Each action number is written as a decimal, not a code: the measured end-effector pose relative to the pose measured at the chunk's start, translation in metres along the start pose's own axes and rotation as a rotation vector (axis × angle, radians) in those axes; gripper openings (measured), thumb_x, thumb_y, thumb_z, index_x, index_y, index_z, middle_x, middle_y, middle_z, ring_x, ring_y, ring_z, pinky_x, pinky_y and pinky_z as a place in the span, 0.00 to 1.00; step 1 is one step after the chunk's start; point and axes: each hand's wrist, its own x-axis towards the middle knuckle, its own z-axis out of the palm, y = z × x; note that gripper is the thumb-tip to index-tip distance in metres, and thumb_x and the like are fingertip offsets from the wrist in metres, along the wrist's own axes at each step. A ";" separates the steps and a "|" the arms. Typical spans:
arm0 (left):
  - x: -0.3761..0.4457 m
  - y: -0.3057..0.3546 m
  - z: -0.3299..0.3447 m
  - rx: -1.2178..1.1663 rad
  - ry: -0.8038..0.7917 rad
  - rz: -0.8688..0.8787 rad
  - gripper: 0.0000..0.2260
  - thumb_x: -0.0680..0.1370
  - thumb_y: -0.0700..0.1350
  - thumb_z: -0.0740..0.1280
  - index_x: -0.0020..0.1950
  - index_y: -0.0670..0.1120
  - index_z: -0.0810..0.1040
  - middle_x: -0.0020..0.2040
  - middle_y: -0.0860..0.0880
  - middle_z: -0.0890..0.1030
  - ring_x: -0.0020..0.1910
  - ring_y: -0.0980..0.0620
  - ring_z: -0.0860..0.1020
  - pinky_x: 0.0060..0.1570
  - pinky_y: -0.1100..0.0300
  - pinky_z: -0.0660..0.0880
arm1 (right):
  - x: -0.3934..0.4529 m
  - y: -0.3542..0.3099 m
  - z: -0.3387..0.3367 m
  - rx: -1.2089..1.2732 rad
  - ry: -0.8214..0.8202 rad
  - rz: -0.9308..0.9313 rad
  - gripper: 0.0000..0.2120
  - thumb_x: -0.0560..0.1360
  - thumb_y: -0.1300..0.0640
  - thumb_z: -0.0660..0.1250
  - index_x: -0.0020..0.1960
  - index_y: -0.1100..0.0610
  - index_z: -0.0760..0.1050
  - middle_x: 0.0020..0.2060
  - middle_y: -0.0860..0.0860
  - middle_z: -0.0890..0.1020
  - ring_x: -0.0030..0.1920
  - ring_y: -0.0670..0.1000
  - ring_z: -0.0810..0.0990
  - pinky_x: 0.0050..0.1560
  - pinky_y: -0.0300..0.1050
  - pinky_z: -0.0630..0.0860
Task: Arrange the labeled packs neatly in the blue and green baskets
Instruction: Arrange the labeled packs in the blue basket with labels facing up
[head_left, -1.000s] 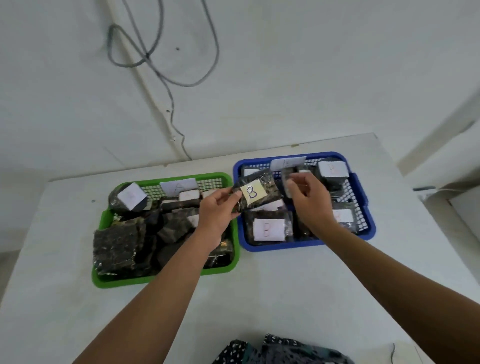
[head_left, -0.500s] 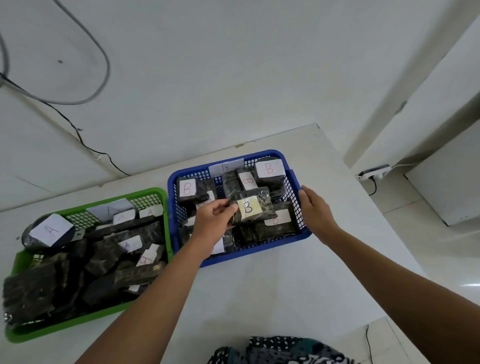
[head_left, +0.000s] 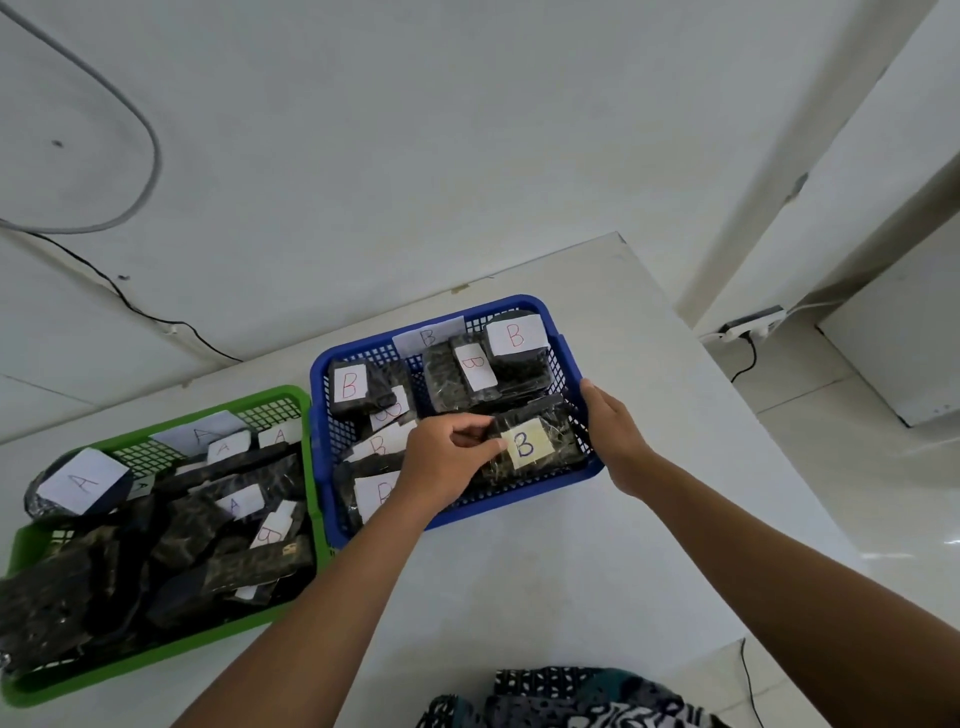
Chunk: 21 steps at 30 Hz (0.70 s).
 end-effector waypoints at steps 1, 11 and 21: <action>0.000 0.001 0.002 0.027 0.009 0.012 0.15 0.70 0.51 0.78 0.56 0.51 0.85 0.44 0.59 0.84 0.40 0.63 0.81 0.41 0.70 0.78 | 0.000 0.000 0.000 -0.001 -0.004 0.003 0.22 0.84 0.44 0.50 0.52 0.53 0.80 0.42 0.50 0.87 0.46 0.52 0.86 0.42 0.44 0.78; -0.007 -0.003 -0.024 0.173 0.140 0.181 0.19 0.75 0.54 0.72 0.64 0.50 0.80 0.59 0.52 0.81 0.55 0.58 0.79 0.55 0.59 0.79 | -0.002 -0.012 0.001 -0.418 0.154 -0.238 0.21 0.83 0.43 0.53 0.69 0.52 0.73 0.62 0.53 0.81 0.62 0.55 0.78 0.61 0.50 0.74; -0.044 -0.050 -0.132 0.640 0.429 0.216 0.23 0.79 0.50 0.68 0.72 0.43 0.73 0.73 0.44 0.71 0.72 0.43 0.68 0.71 0.43 0.65 | -0.030 -0.068 0.086 -0.893 0.055 -0.758 0.24 0.83 0.44 0.55 0.75 0.53 0.66 0.73 0.53 0.72 0.72 0.55 0.69 0.67 0.54 0.71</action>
